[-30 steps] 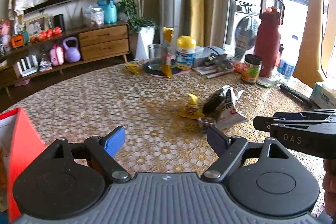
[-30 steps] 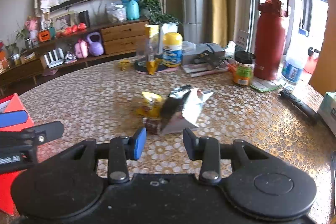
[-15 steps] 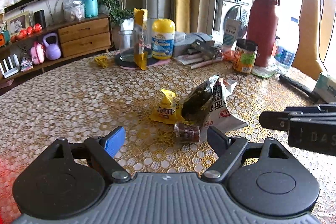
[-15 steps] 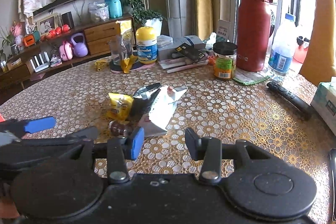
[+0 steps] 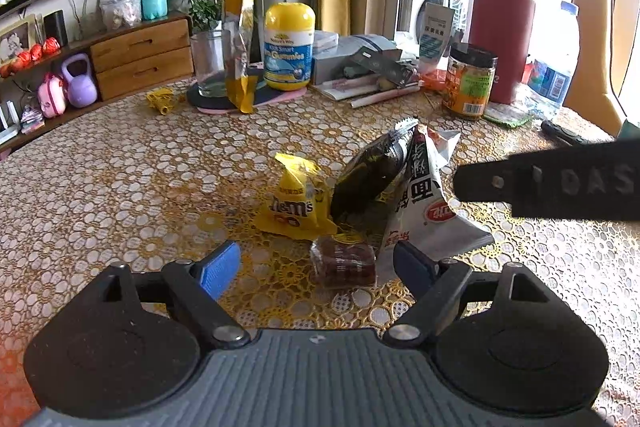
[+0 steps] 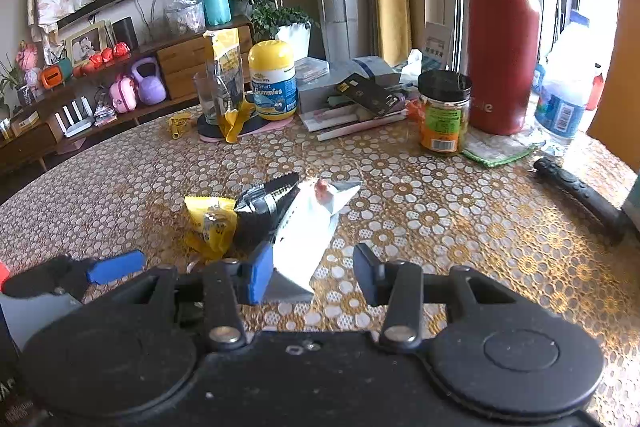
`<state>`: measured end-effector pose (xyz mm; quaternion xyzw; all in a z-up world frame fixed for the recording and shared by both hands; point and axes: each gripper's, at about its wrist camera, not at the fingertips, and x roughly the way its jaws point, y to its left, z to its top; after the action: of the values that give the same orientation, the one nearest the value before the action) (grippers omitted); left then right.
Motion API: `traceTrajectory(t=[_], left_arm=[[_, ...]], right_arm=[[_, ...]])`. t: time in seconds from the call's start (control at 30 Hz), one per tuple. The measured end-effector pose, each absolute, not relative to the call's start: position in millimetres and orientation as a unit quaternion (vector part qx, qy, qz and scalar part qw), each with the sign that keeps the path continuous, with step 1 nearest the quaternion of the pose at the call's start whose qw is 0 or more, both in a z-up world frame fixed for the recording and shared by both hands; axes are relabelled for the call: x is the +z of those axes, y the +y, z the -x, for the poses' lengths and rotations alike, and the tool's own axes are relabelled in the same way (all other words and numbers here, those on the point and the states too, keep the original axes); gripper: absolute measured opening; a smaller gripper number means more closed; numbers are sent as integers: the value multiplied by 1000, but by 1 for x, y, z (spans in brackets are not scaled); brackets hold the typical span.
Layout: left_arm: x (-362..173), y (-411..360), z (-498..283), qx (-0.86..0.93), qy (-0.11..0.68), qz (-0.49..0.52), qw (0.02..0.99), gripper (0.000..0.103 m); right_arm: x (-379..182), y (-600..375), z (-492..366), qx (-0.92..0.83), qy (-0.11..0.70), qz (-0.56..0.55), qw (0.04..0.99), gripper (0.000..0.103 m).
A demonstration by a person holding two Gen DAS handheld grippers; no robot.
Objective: Organize snacks
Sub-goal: 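Move the left tool toward the brown wrapped cake while the right tool approaches the white snack bag, then close the left tool on the brown cake while the right tool grasps the white snack bag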
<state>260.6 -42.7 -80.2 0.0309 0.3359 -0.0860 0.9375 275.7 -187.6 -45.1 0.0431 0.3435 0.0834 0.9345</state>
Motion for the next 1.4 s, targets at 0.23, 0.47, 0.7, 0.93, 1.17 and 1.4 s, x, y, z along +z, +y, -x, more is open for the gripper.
traceTrajectory(t=[0.23,0.47,0.7,0.93,1.17,1.4], left_arm=[[-86,-46,-264,-96,339,-32,935,45],[-88,-48,-261,-109,335,-31,936,30],[-82,-41,-247,-101,335,-27,936,29],[-62,-33,-211,-85,339,-30,937,29],[-40,-19,-162,-78,333,-19,939,30],[-22,8,-111,-56,325,-4,944,30]], right_arm=[[-50,-176,-304,98,364,-40,925,43],[-65,-170,-325,104,398,-53,910,41],[-72,-179,-316,110,393,-90,908,16],[-69,-192,-287,102,384,-120,910,14],[-59,-194,-232,100,370,-117,916,14],[-40,-178,-181,123,352,-92,923,14]])
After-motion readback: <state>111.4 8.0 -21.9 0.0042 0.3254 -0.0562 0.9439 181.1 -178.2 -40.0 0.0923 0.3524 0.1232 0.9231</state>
